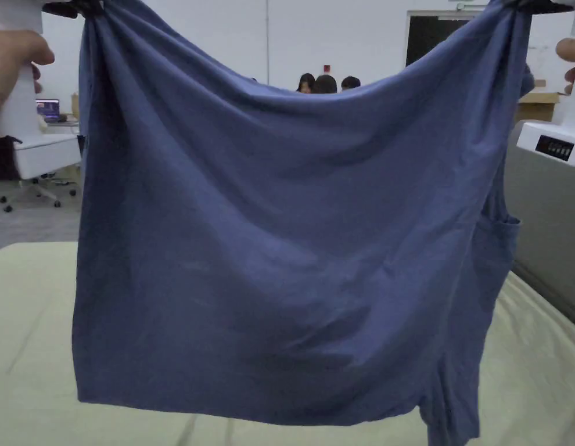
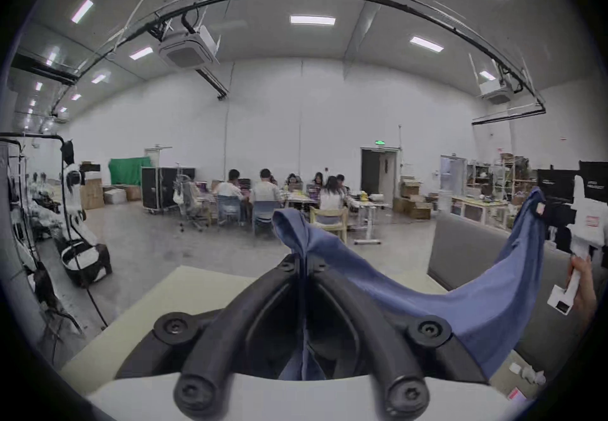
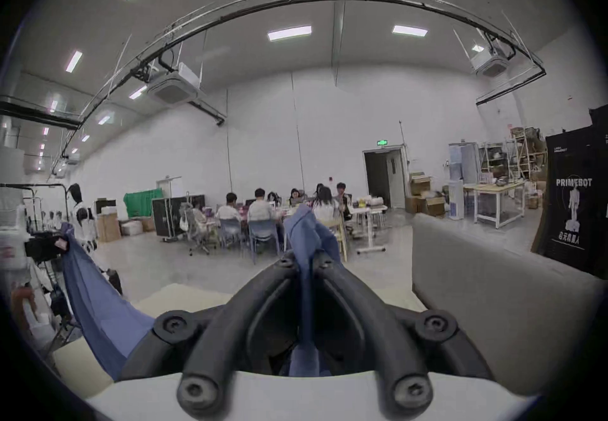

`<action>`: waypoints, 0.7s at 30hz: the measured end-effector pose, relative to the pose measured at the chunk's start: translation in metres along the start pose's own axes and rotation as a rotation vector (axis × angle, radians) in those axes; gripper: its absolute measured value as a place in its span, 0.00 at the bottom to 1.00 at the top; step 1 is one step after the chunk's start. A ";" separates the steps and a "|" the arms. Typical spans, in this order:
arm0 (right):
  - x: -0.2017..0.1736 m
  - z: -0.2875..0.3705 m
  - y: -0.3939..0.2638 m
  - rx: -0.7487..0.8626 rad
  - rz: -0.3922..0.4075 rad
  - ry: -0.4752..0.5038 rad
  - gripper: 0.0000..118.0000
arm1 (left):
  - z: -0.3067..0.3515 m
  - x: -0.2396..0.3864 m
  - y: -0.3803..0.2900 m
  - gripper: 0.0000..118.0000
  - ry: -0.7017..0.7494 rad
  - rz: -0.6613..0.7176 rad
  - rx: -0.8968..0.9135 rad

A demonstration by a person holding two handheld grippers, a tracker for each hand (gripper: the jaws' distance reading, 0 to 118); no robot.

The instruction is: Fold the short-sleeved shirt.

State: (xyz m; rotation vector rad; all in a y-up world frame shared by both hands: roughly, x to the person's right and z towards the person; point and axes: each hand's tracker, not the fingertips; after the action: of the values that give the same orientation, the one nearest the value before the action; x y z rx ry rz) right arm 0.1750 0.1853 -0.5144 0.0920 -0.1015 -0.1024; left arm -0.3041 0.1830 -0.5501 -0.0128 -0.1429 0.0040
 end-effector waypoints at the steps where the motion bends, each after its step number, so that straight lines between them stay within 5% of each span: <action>1: -0.002 -0.009 0.005 0.015 0.005 -0.018 0.07 | -0.010 -0.001 0.002 0.01 0.004 0.007 0.014; 9: 0.001 -0.054 -0.022 0.034 0.070 -0.084 0.07 | -0.083 -0.001 -0.045 0.01 0.078 -0.089 0.049; 21: 0.042 -0.121 -0.271 -0.375 0.028 -0.137 0.07 | -0.205 0.012 -0.248 0.01 0.063 -0.049 -0.368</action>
State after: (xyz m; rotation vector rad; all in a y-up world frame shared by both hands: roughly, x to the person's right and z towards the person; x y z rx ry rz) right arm 0.2033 -0.0773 -0.6561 -0.2909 -0.2184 -0.0985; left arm -0.2624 -0.0671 -0.7479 -0.3765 -0.0788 -0.0719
